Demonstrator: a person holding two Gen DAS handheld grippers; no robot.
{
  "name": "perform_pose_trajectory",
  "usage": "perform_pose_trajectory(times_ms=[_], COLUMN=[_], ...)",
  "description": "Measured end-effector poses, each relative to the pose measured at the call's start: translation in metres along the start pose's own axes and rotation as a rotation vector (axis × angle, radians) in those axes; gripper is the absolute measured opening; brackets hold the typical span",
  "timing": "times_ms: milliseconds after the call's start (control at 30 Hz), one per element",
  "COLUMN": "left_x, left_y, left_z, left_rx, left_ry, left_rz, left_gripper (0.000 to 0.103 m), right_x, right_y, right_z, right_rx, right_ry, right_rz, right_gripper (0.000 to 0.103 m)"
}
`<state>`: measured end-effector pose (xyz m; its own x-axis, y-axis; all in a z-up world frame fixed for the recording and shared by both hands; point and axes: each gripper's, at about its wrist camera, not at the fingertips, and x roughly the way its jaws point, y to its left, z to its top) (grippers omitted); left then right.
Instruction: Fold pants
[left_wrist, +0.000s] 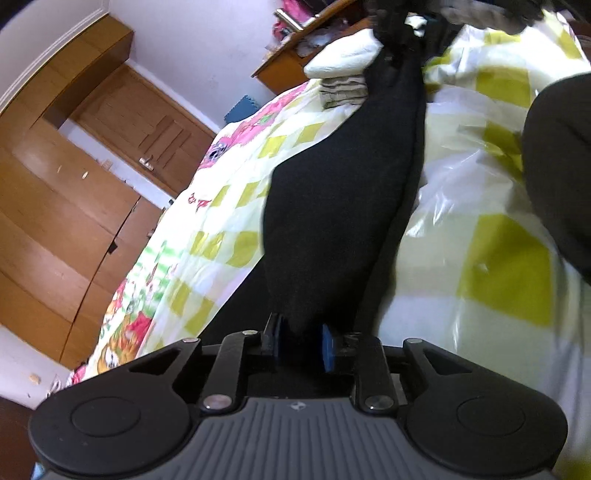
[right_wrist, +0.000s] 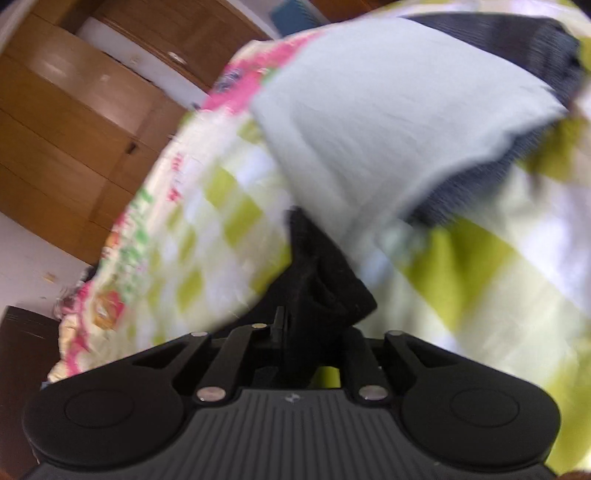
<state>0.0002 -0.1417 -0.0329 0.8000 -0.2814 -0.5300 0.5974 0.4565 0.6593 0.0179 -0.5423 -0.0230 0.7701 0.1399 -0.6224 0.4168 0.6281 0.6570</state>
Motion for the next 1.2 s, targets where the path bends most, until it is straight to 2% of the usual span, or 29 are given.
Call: perform_pose_trajectory(times_ms=[67, 167, 233, 333, 400, 533, 633, 667, 733, 767, 833, 933, 1033, 1100, 1200], left_x=[-0.015, -0.036, -0.046, -0.054, -0.058, -0.068, -0.074, -0.075, -0.081, -0.083, -0.081, -0.081, -0.077, -0.079, -0.087], left_y=[0.015, 0.039, 0.055, 0.075, 0.091, 0.125, 0.147, 0.152, 0.158, 0.159, 0.161, 0.17, 0.184, 0.191, 0.203], left_z=[-0.01, -0.032, -0.05, -0.08, -0.103, -0.164, -0.208, -0.218, -0.237, -0.246, -0.259, -0.277, -0.282, -0.291, -0.306], left_rx=[-0.05, -0.118, -0.163, -0.194, -0.233, -0.35, -0.458, -0.491, -0.548, -0.567, -0.606, -0.689, -0.791, -0.849, -1.006], left_ry=[0.014, 0.039, 0.066, 0.129, 0.184, 0.32, 0.401, 0.418, 0.427, 0.427, 0.424, 0.404, 0.359, 0.336, 0.292], left_rz=[0.011, 0.072, 0.122, 0.215, 0.284, 0.434, 0.501, 0.515, 0.517, 0.515, 0.503, 0.487, 0.472, 0.453, 0.389], left_gripper=[0.04, 0.042, 0.042, 0.042, 0.042, 0.044, 0.044, 0.044, 0.047, 0.052, 0.056, 0.057, 0.063, 0.064, 0.064], right_x=[-0.023, -0.051, -0.052, -0.016, 0.022, 0.098, 0.139, 0.147, 0.167, 0.174, 0.193, 0.23, 0.259, 0.266, 0.259], right_y=[0.007, 0.037, 0.074, 0.148, 0.21, 0.329, 0.406, 0.423, 0.461, 0.472, 0.495, 0.515, 0.521, 0.517, 0.515], right_z=[-0.004, -0.011, -0.018, -0.041, -0.071, -0.159, -0.236, -0.259, -0.299, -0.314, -0.342, -0.364, -0.377, -0.379, -0.383], right_rx=[-0.046, -0.195, -0.311, -0.453, -0.568, -0.787, -0.953, -0.992, -1.075, -1.125, -1.21, -1.262, -1.311, -1.322, -1.377], right_ry=[-0.041, -0.087, -0.067, 0.055, 0.168, 0.391, 0.517, 0.555, 0.607, 0.626, 0.661, 0.685, 0.725, 0.755, 0.763], right_rz=[-0.031, -0.098, -0.06, 0.097, 0.225, 0.398, 0.492, 0.517, 0.563, 0.574, 0.575, 0.565, 0.512, 0.499, 0.51], right_gripper=[0.018, 0.018, 0.02, 0.027, 0.028, 0.03, 0.042, 0.043, 0.047, 0.057, 0.064, 0.065, 0.066, 0.066, 0.067])
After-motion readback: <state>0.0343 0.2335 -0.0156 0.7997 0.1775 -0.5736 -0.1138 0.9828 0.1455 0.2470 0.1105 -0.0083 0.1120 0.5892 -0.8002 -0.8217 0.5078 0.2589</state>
